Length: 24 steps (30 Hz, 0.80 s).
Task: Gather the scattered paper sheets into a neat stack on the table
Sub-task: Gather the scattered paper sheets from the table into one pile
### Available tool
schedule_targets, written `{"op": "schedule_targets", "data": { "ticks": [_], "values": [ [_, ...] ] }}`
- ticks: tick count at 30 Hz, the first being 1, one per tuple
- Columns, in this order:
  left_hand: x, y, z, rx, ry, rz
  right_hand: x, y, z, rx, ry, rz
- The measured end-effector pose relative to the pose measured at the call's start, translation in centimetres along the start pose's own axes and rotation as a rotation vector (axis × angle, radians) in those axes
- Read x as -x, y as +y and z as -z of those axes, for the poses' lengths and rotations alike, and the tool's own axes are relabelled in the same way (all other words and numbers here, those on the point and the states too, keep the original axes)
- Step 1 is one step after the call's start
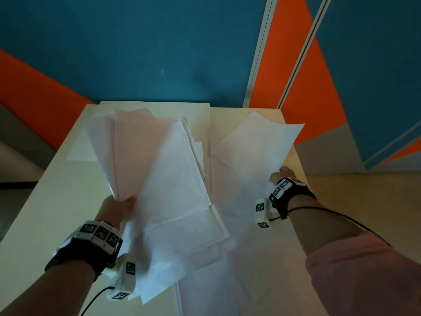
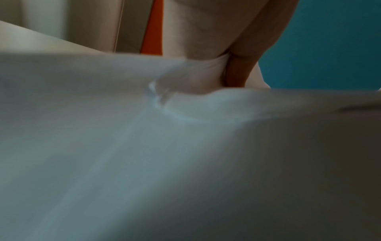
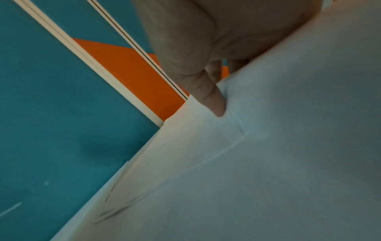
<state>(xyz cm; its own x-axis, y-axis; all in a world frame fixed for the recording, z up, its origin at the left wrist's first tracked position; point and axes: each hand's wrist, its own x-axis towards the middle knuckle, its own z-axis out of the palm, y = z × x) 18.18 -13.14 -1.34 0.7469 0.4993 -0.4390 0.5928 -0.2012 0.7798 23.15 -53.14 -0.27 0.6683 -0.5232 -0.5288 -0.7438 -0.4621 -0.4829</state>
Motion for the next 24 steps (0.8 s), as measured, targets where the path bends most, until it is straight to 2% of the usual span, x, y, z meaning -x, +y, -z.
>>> {"op": "schedule_targets", "data": {
  "ticks": [5, 10, 15, 19, 24],
  "values": [
    [0.0, -0.4, 0.6, -0.017, 0.011, 0.010, 1.0, 0.2, 0.2, -0.031, 0.092, 0.068],
    [0.4, -1.0, 1.7, -0.066, 0.007, 0.020, 1.6, 0.7, 1.0, -0.050, 0.088, 0.123],
    [1.3, -0.9, 2.8, -0.113, 0.009, -0.009, 2.4, 0.8, 2.3, -0.179, 0.103, 0.207],
    [1.9, -0.8, 3.5, -0.124, 0.008, -0.020, 5.0, -0.2, 4.0, -0.296, 0.148, 0.272],
    [2.4, -0.9, 4.1, -0.121, 0.002, -0.042, 7.0, -1.8, 5.6, -0.399, 0.015, 0.368]
  ]
}}
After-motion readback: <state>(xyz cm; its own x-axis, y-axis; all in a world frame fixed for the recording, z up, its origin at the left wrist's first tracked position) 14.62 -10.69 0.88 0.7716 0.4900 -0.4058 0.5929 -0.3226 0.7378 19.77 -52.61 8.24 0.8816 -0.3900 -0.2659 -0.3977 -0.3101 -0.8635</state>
